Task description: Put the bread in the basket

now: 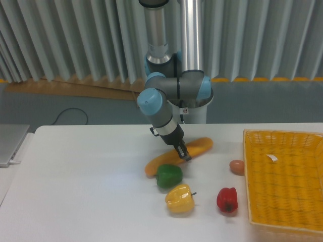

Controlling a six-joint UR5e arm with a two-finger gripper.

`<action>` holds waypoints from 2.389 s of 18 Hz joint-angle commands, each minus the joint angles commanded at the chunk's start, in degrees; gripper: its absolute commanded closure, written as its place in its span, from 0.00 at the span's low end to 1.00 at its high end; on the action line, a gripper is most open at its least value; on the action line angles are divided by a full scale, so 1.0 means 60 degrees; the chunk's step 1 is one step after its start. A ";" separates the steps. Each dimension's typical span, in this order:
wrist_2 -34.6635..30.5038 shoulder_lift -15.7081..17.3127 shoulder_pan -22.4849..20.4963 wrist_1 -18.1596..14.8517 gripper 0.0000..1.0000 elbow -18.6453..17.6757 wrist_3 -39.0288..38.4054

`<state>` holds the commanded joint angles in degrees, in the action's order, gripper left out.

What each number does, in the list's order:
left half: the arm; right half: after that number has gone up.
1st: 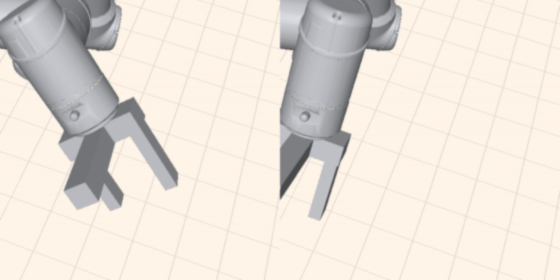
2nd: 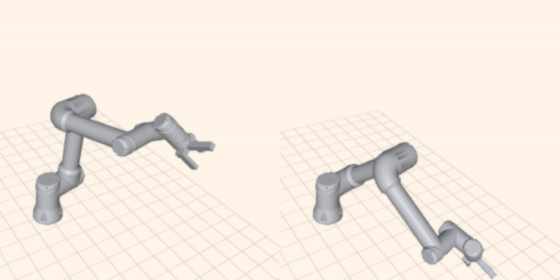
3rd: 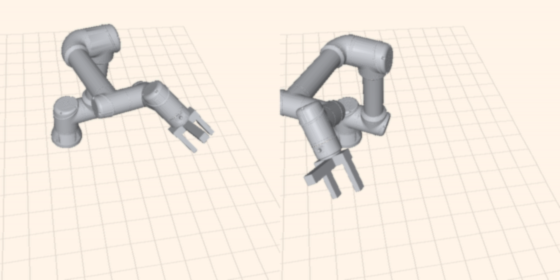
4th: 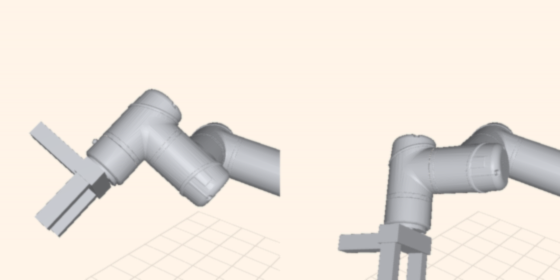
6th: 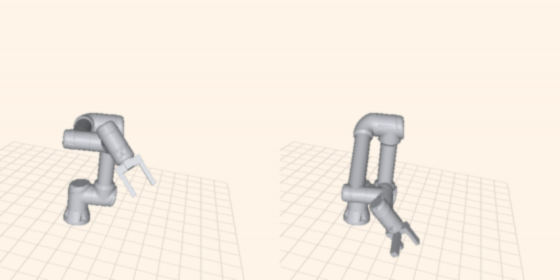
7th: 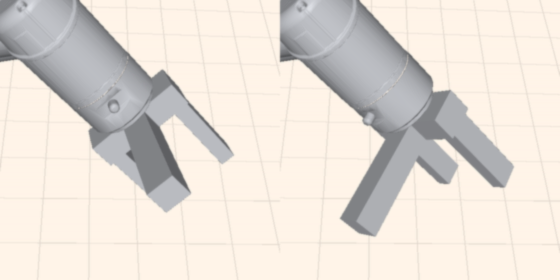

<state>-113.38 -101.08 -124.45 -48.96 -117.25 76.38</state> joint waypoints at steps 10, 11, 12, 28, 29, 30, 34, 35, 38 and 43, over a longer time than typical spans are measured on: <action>0.0467 0.0249 -0.0205 -0.0147 0.00 0.0293 -0.0102; 0.1412 0.0394 -0.0379 -0.0175 0.00 0.0424 -0.0421; 0.3147 0.0642 -0.0758 -0.0292 0.00 0.0425 -0.1121; 0.4043 0.1582 -0.2255 -0.1904 0.00 -0.0057 -0.0425; 0.4014 0.1597 -0.2256 -0.1875 0.00 -0.0073 -0.0439; 0.4000 0.1597 -0.2227 -0.1875 0.00 -0.0029 -0.0454; 0.4029 0.1612 -0.2154 -0.1875 0.00 -0.0307 -0.0468; 0.4014 0.1583 -0.1994 -0.1831 0.00 -0.0351 -0.0526; 0.3825 0.1436 -0.1802 -0.1305 0.00 -0.0541 -0.0556; 0.3721 0.1042 -0.1787 -0.1026 0.00 -0.0439 -0.0659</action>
<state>-91.05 -94.83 -135.18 -55.11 -119.88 72.42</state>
